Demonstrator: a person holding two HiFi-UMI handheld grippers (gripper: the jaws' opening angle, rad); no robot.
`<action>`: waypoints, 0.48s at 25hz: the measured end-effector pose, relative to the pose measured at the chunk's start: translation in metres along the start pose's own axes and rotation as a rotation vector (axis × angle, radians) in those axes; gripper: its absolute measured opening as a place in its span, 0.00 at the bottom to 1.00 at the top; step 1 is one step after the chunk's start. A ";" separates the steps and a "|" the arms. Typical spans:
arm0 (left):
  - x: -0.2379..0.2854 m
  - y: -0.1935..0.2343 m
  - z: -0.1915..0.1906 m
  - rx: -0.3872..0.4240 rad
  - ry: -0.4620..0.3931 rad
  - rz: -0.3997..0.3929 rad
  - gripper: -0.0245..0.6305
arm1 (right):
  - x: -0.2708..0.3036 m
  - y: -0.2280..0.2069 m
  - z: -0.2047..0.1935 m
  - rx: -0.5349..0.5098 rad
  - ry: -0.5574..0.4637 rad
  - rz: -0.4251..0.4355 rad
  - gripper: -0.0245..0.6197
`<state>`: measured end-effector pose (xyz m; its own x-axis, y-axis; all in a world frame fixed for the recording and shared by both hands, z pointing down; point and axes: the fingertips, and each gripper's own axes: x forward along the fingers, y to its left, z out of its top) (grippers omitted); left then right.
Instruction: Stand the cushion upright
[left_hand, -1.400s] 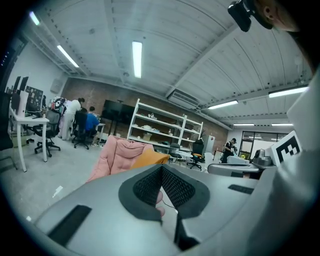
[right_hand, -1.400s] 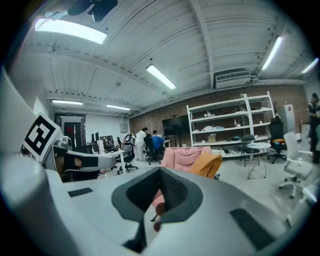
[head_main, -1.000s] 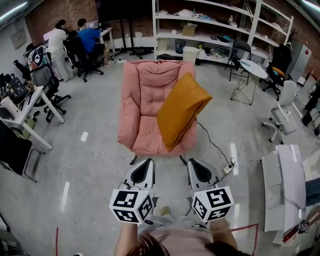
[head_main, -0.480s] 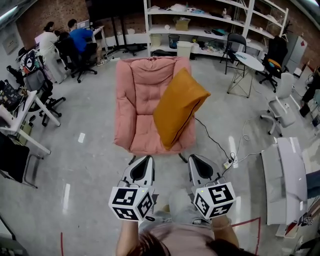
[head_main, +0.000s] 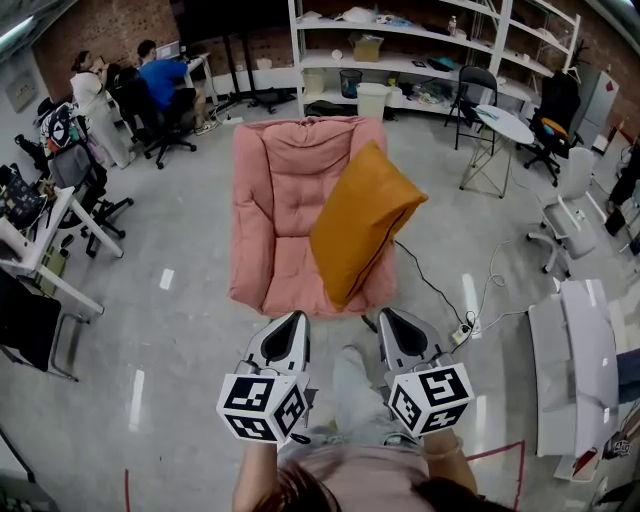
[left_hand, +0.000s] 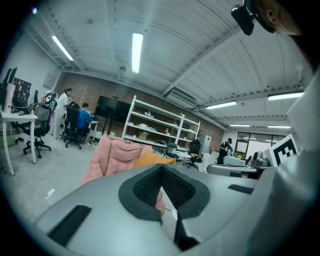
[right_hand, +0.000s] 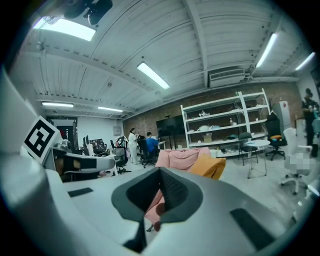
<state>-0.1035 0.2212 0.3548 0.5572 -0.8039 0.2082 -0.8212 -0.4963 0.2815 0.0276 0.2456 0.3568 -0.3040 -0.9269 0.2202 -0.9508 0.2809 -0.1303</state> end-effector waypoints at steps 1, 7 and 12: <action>0.005 0.002 0.002 0.001 0.001 0.001 0.03 | 0.005 -0.002 0.001 0.003 -0.001 0.001 0.06; 0.038 0.013 0.009 0.011 0.010 -0.004 0.03 | 0.036 -0.018 0.004 0.016 0.003 0.006 0.06; 0.067 0.021 0.014 0.015 0.018 -0.005 0.03 | 0.061 -0.034 0.004 0.026 0.013 0.008 0.06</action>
<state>-0.0851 0.1526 0.3614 0.5631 -0.7955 0.2240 -0.8203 -0.5051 0.2685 0.0414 0.1781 0.3704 -0.3122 -0.9213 0.2319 -0.9467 0.2812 -0.1572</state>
